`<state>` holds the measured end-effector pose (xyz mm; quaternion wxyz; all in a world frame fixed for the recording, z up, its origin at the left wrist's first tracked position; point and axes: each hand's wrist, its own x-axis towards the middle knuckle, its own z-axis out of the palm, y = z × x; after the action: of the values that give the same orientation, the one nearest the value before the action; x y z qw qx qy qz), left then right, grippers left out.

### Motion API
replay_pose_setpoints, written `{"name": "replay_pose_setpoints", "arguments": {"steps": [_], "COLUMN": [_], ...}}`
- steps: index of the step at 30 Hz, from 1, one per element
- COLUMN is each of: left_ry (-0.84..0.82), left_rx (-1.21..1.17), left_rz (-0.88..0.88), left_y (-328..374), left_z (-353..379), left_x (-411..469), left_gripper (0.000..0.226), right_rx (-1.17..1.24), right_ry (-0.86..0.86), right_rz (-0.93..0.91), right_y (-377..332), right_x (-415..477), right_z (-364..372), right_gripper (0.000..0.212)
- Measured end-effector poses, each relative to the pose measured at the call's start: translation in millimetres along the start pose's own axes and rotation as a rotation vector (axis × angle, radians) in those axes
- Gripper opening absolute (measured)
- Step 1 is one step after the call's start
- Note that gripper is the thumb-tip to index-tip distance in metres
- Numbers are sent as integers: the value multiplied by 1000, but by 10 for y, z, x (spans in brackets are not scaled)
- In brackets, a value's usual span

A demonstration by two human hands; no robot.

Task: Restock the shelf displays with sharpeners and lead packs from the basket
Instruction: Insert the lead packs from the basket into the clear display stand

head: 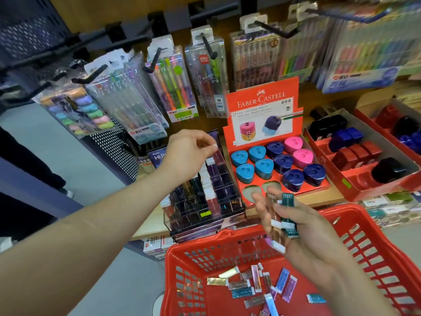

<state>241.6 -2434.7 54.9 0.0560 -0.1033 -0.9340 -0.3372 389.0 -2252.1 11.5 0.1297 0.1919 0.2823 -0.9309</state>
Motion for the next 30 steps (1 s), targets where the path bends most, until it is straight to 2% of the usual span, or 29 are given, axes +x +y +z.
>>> {"name": "replay_pose_setpoints", "arguments": {"steps": [5,10,16,24,30], "left_ry": [9,-3,-62,-141,-4], "left_rx": [169,224,213,229,242], "left_rz": [59,59,53,70,90], "left_y": [-68,-37,26,-29,0], "left_z": [151,223,193,160,220], "left_x": [36,89,105,76,157], "left_gripper": [9,13,3,5,10], "right_rx": [-55,-140,-129,-98,-118], "right_ry": [38,66,117,137,113], "right_rz": [49,61,54,52,72], "right_y": [6,42,16,-4,-1], "right_x": [-15,-12,-8,-27,-55], "right_z": [-19,-2,-79,-135,-158], "right_gripper": [34,34,28,26,21]}}
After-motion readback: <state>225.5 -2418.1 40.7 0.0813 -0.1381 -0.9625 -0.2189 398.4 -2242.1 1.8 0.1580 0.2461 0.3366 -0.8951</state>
